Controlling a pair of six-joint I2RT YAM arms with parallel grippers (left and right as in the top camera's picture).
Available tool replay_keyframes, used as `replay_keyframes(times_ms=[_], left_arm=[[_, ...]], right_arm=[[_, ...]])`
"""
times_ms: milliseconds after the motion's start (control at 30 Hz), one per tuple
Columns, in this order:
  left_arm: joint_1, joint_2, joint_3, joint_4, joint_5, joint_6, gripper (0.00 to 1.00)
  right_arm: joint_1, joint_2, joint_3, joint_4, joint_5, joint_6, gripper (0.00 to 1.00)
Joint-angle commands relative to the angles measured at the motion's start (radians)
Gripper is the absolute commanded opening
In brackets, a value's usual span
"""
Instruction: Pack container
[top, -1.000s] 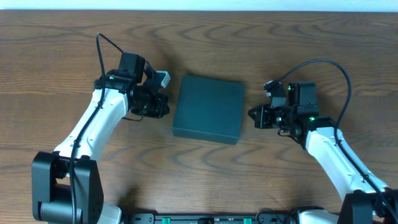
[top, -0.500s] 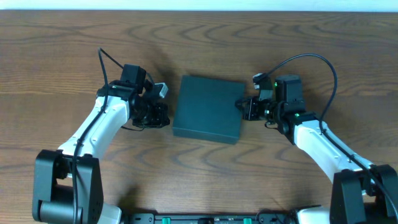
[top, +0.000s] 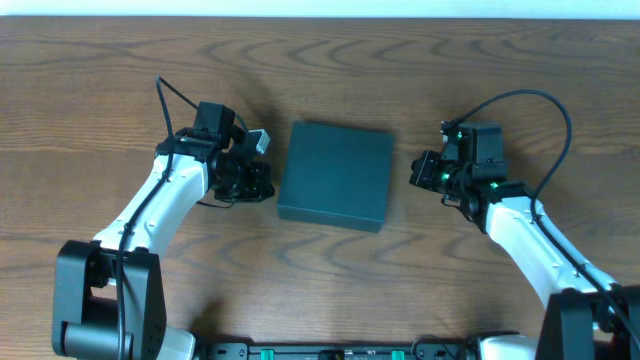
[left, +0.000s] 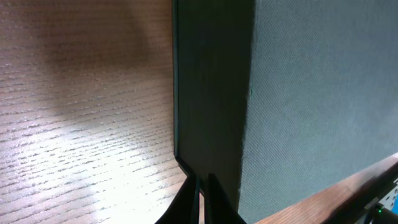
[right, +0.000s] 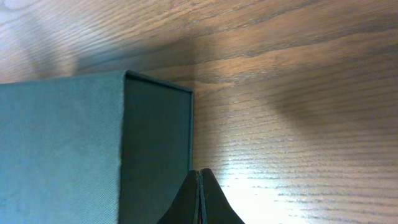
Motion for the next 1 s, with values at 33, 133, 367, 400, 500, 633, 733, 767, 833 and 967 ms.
replay_keyframes(times_ms=[33,133,367,400,500,633,733,767,833,967], left_arm=[[-0.002,-0.021,-0.007,0.004,0.004,-0.011,0.06],[-0.002,-0.021,-0.007,0.003,0.004,-0.011,0.06],[-0.002,-0.021,-0.007,0.000,0.004,-0.011,0.06],[-0.002,-0.021,-0.007,0.000,0.004,-0.011,0.06],[-0.002,-0.021,-0.007,0.000,0.004,-0.011,0.06],[-0.002,-0.021,-0.007,0.000,0.004,-0.011,0.06],[-0.002,-0.021,-0.007,0.000,0.004,-0.011,0.06],[-0.002,-0.021,-0.007,0.000,0.004,-0.011,0.06],[-0.002,-0.021,-0.007,0.000,0.004,-0.011,0.06],[-0.002,-0.021,-0.007,-0.005,0.005,-0.024,0.06]], right_arm=[[0.038,0.077,0.001,0.048,-0.054,-0.023,0.01],[0.054,0.117,0.001,0.121,-0.096,-0.048,0.01],[0.053,0.130,0.001,0.213,-0.190,-0.134,0.01],[0.053,0.130,0.001,0.225,-0.213,-0.152,0.01],[0.053,0.130,0.001,0.245,-0.248,-0.174,0.01],[0.053,0.130,0.001,0.251,-0.274,-0.209,0.01],[0.053,0.130,0.001,0.252,-0.278,-0.219,0.01],[0.053,0.130,0.001,0.253,-0.292,-0.235,0.01],[0.053,0.130,0.001,0.253,-0.311,-0.257,0.01],[0.053,0.130,0.001,0.264,-0.310,-0.264,0.01]])
